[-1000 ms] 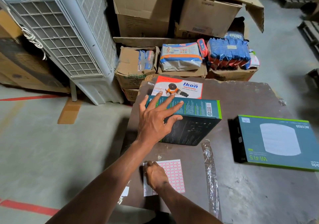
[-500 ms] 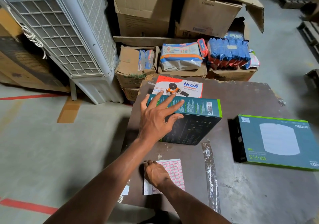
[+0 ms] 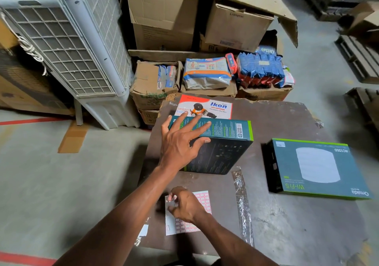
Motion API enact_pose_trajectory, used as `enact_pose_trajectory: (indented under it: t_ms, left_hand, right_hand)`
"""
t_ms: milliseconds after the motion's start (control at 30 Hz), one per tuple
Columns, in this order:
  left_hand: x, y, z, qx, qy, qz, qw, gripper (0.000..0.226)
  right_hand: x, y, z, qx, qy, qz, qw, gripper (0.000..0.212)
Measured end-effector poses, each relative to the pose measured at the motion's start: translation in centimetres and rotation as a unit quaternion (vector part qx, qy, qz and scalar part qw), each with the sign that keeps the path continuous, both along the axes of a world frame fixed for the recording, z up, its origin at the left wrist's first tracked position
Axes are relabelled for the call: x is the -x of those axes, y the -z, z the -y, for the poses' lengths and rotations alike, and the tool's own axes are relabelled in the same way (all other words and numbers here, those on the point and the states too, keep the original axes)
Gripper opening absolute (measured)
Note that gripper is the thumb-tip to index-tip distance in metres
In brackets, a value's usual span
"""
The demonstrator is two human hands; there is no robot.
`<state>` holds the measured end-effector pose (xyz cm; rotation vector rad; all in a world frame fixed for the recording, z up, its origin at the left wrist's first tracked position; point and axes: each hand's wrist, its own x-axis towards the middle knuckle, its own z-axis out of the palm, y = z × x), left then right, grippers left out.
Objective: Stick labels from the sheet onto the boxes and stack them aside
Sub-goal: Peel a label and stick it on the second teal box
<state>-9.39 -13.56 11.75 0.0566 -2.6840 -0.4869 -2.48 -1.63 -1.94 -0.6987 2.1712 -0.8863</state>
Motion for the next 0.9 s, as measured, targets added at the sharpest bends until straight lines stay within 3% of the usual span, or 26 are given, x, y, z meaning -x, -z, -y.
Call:
enact_pose_trajectory:
  t_ms: [133, 400, 733, 900]
  left_hand:
    - [0.1, 0.0, 0.0, -0.009, -0.004, -0.01, 1.0, 0.045]
    - [0.3, -0.3, -0.1, -0.018, -0.004, -0.005, 1.0, 0.047]
    - [0.1, -0.4, -0.2, -0.026, -0.008, -0.001, 1.0, 0.048]
    - [0.1, -0.2, -0.2, -0.029, -0.007, 0.003, 1.0, 0.047]
  right_hand:
    - [2.3, -5.6, -2.6, 0.099, 0.086, -0.013, 0.991, 0.006]
    - [6.8, -16.1, -8.1, 0.218, 0.159, -0.163, 0.949, 0.007]
    - [10.2, -20.3, -9.1, 0.204, 0.176, -0.199, 0.942, 0.008]
    - [10.8, -20.5, -8.4, 0.173, 0.152, -0.204, 0.952, 0.034]
